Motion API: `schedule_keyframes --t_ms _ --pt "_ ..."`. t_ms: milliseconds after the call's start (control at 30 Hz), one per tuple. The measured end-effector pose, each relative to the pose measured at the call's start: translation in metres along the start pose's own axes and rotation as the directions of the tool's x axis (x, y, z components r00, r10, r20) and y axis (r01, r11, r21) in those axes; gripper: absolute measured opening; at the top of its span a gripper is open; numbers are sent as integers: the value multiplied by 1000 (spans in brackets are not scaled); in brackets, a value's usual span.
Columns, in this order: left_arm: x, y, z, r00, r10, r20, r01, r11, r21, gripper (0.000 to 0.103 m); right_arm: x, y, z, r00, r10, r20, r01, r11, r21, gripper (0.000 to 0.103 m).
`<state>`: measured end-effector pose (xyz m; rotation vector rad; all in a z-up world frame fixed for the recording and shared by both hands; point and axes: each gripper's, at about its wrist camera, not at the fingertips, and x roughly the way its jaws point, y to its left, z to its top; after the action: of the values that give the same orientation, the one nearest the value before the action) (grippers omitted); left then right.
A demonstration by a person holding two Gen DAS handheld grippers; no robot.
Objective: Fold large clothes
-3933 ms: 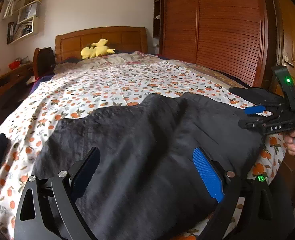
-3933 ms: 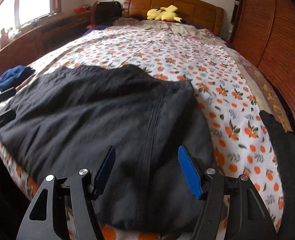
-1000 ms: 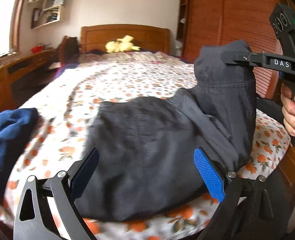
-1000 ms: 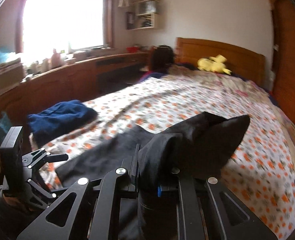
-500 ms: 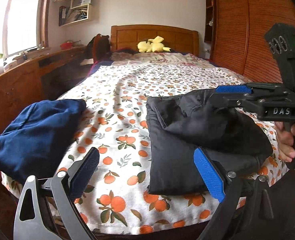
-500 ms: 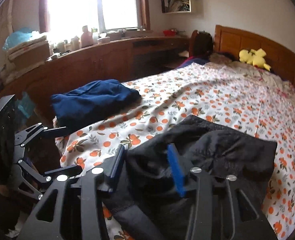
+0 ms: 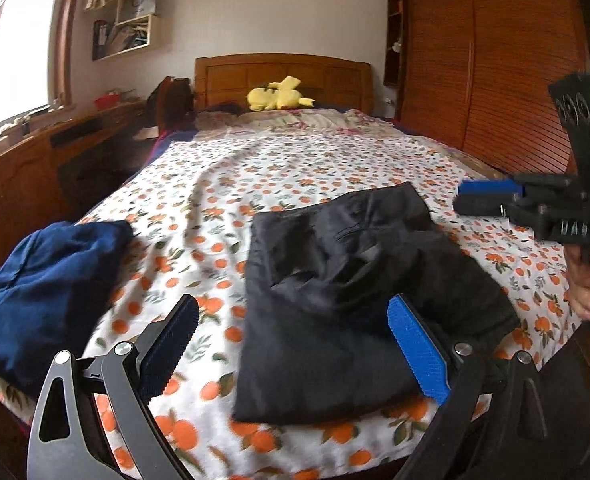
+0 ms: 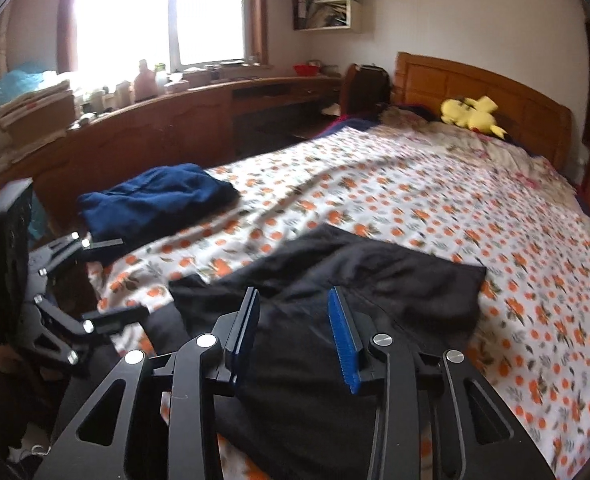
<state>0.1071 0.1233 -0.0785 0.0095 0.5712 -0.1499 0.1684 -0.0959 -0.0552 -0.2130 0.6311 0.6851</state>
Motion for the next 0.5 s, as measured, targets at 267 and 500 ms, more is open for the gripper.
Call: schedule_keyframes --t_ms 267,500 --pt "22 -25 17 998 -65 -11 65 998 7 96 -3 -26 -43 996 -55 -71 56 998 19 34" --pt "51 -33 11 994 -86 -71 87 996 10 75 18 -31 -77 988 -1 -154 14 997 79 34"
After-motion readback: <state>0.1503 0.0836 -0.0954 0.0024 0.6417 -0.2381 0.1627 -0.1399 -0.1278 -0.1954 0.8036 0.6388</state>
